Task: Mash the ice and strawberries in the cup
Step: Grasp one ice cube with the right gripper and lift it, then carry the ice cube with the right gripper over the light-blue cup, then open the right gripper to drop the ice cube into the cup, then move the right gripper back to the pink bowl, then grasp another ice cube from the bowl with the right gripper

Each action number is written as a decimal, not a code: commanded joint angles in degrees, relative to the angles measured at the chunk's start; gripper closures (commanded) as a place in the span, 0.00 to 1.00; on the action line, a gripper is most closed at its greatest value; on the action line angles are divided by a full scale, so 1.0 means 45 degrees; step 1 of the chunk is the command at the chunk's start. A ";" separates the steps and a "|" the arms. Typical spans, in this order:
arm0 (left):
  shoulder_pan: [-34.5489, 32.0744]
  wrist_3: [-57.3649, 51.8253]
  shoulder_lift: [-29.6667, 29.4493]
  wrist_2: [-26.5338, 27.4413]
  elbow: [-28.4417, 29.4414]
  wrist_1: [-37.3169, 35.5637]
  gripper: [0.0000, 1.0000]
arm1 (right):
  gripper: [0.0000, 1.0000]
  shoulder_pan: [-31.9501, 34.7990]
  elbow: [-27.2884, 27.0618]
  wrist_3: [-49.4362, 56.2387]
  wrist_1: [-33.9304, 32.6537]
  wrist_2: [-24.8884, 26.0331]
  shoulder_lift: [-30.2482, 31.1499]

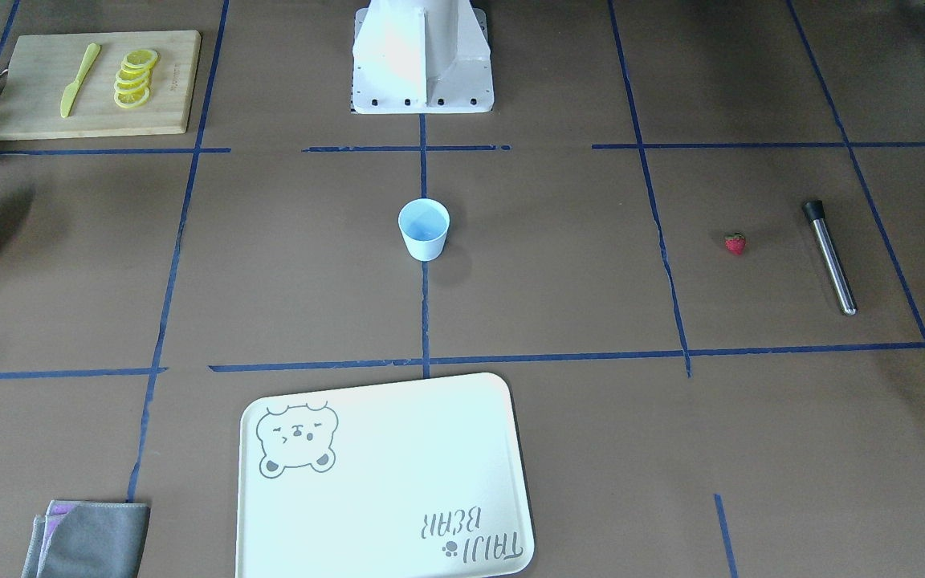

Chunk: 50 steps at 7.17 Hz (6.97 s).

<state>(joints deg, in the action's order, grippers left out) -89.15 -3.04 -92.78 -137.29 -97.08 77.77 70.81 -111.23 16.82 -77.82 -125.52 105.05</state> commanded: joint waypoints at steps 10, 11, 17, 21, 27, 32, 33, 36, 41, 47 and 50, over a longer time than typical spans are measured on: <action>0.0005 -0.0007 -0.0008 -0.0019 -0.0009 0.0588 0.00 | 0.98 -0.8404 0.2076 -1.9358 -0.0091 0.1748 -1.0857; 0.0005 -0.0007 -0.0008 -0.0019 -0.0009 0.0588 0.00 | 0.98 -0.8895 0.2217 -1.9459 -0.0052 0.2553 -1.0940; 0.0005 -0.0007 0.0012 -0.0020 -0.0029 0.0588 0.00 | 0.30 -0.9133 0.3606 -1.9968 -0.0032 0.2658 -1.2269; 0.0005 0.0012 0.0012 -0.0019 0.0010 0.0588 0.00 | 0.24 -0.8105 0.1568 -1.9755 -0.0555 0.1960 -1.0603; 0.0005 -0.0026 0.0129 -0.0039 0.0049 0.0588 0.00 | 0.16 -0.2251 -0.1571 -1.3035 -0.0676 -0.1201 -0.2086; 0.0005 -0.0007 0.0129 -0.0039 -0.0028 0.0588 0.00 | 0.02 0.0515 0.0887 -0.8445 -0.0696 -0.2244 -0.0180; 0.0005 -0.0026 0.0129 -0.0039 -0.0029 0.0588 0.00 | 0.02 0.0515 0.1123 -0.8387 -0.0503 -0.2341 -0.0006; 0.0005 -0.0046 0.0129 -0.0039 -0.0028 0.0588 0.00 | 0.07 0.0476 0.2100 -0.8365 0.0299 -0.2341 -0.0003; 0.0005 -0.0066 0.0129 -0.0039 -0.0029 0.0588 0.00 | 0.11 0.0243 0.2551 -0.8288 0.0339 -0.2361 -0.0140; 0.0005 -0.0085 0.0148 -0.0039 -0.0009 0.0588 0.00 | 0.66 -0.0228 0.2785 -0.8152 0.0359 -0.2303 -0.0160; 0.0005 -0.0085 0.0129 -0.0039 -0.0009 0.0588 0.00 | 1.00 -0.0189 0.2727 -0.8015 0.0923 -0.2322 -0.0141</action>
<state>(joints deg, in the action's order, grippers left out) -89.12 -3.43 -92.12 -137.46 -97.12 80.42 69.89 -98.83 -19.41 -74.85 -135.90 104.34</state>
